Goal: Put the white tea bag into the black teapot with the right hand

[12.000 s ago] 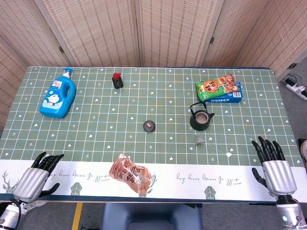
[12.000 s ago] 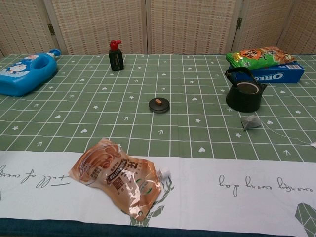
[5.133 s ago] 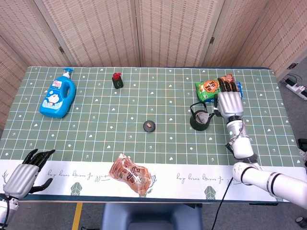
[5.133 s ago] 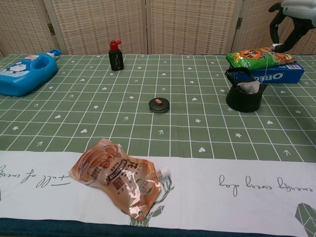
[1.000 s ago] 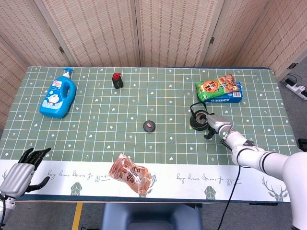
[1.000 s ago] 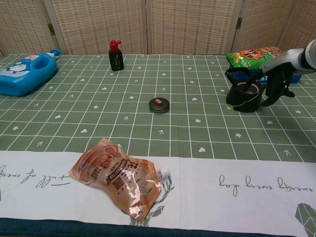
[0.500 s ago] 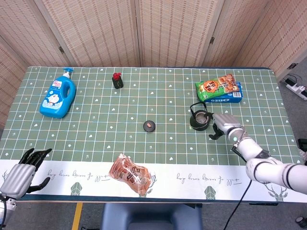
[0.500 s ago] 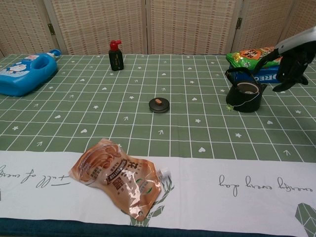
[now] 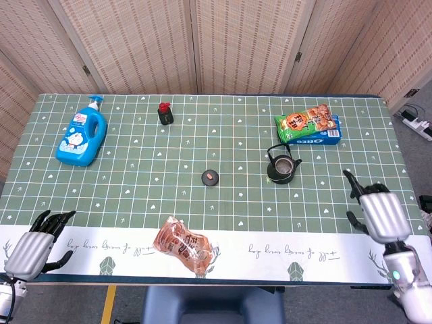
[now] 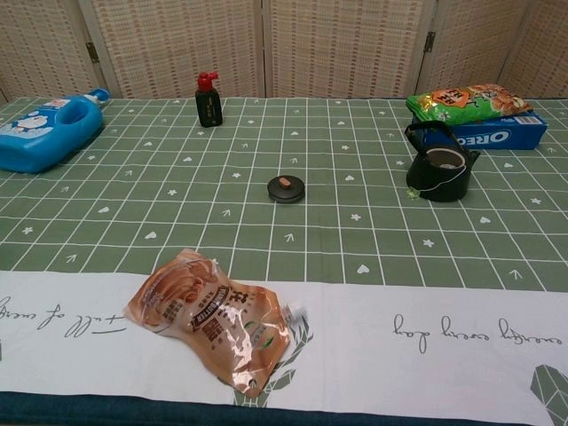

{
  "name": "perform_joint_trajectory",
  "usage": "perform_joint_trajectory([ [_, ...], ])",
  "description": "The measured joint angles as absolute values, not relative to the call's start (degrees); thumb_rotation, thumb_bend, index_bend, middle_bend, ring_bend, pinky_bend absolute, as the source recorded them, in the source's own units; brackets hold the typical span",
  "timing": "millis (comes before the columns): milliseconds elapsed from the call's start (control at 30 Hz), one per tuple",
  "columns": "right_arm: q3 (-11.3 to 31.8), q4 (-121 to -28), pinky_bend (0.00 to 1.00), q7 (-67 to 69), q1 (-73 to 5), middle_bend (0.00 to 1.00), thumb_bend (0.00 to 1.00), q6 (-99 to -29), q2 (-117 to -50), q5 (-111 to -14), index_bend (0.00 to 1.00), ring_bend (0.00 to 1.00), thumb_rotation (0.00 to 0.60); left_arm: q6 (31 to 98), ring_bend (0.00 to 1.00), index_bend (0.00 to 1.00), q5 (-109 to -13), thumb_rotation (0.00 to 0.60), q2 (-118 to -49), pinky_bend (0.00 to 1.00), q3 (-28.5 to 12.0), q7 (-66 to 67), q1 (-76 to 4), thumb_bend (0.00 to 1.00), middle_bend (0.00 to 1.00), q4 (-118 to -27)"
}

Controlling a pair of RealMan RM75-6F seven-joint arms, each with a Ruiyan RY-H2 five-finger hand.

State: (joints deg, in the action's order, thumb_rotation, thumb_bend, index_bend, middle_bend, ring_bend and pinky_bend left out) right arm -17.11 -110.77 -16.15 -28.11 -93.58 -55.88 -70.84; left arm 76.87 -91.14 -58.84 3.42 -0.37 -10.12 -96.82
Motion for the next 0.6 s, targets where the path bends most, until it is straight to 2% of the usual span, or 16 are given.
perform_joint_trajectory([
  [133, -17.36, -103.47, 0.0, -17.66, -19.77, 0.08, 0.37, -98.0, -61.8, -75.9, 0.0, 0.11, 0.6, 77.09, 0.09, 0.0, -91.68, 0.6, -59.05, 0.04, 3.61, 0.38, -10.01, 0.32, 0.1, -97.0],
  [300, -15.22, -95.43, 0.0, -17.81, -14.45, 0.02, 0.37, -98.36, -67.38, -77.78, 0.0, 0.04, 0.6, 78.1, 0.09, 0.0, -92.39, 0.6, -58.99, 0.04, 3.73, 0.2, -9.67, 0.32, 0.1, -97.09],
  [400, -13.33, -94.1, 0.0, -17.74, -13.35, 0.0, 0.37, -97.1, -68.21, -78.3, 0.0, 0.0, 0.6, 78.27, 0.09, 0.0, -92.75, 0.6, -58.97, 0.04, 3.74, -0.14, -9.65, 0.32, 0.1, -96.99],
  [600, -11.54, -94.01, 0.0, -17.61, -11.85, 0.0, 0.37, -95.15, -68.03, -79.91, 0.0, 0.0, 0.6, 78.84, 0.09, 0.0, -93.47, 0.6, -58.94, 0.04, 4.01, 0.2, -9.37, 0.32, 0.1, -97.05],
])
